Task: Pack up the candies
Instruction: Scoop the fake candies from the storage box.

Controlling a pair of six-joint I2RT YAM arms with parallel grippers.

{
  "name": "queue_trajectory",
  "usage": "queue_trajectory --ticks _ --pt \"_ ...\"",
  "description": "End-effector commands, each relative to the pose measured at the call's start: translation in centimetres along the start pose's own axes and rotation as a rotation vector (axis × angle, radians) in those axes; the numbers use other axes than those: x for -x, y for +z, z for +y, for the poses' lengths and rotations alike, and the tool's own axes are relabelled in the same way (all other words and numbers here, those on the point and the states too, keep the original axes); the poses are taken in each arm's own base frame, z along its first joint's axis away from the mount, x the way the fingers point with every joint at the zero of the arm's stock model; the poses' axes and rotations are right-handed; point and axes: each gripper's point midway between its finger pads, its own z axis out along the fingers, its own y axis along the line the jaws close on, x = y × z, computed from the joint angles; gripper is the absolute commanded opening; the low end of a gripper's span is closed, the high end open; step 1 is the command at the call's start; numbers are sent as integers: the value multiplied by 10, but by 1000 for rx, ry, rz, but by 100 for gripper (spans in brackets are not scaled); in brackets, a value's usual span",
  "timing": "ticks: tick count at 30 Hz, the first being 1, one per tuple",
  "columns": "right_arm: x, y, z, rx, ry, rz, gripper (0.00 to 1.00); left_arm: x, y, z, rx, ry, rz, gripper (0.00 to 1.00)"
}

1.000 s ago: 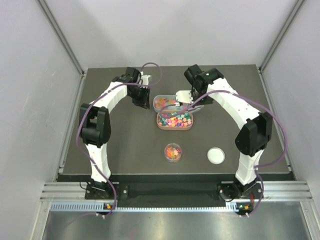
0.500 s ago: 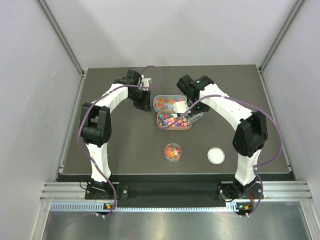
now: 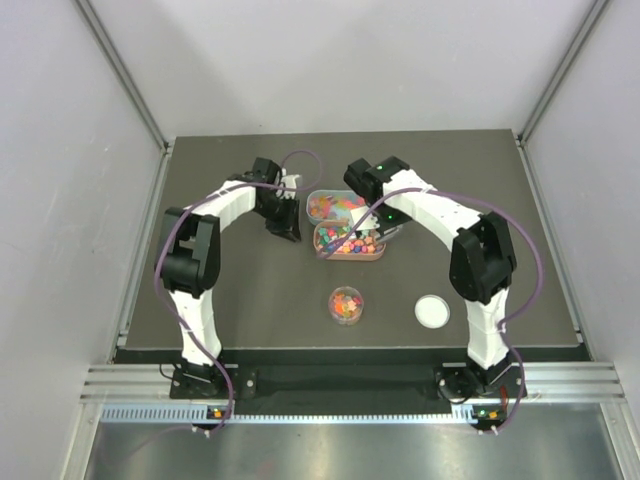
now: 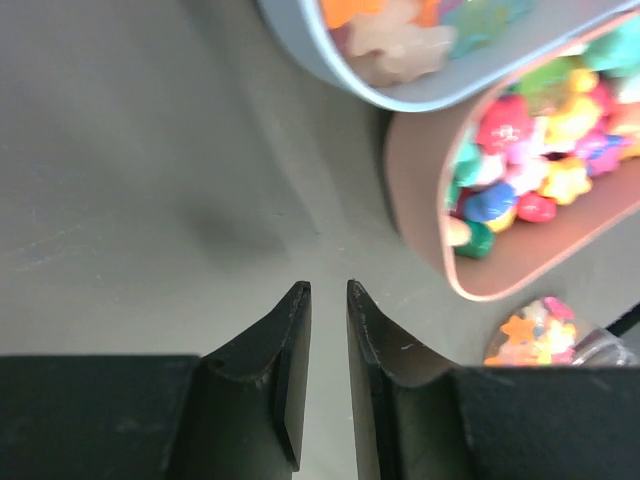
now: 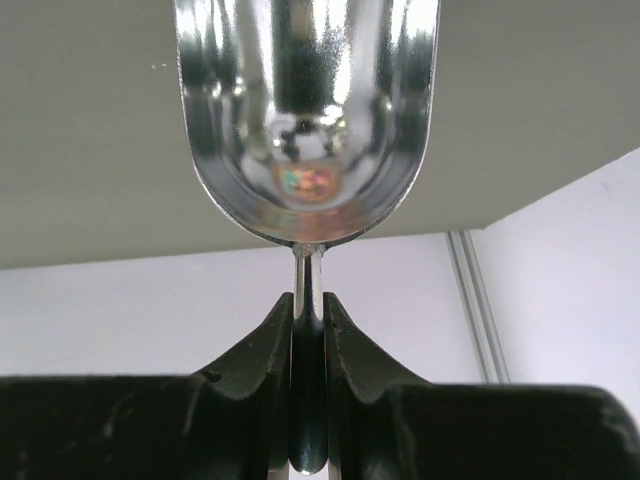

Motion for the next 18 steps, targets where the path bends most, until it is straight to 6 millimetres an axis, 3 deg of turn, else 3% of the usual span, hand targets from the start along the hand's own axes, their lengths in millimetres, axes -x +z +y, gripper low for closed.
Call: queue_trajectory --ticks 1,10,18 --pt "-9 -12 12 60 -77 91 0 22 -26 -24 -63 63 -120 26" --pt "9 -26 -4 -2 -109 77 0 17 -32 -35 -116 76 -148 26" --pt "28 -23 11 44 -84 -15 0 15 -35 -42 -142 89 -151 26"
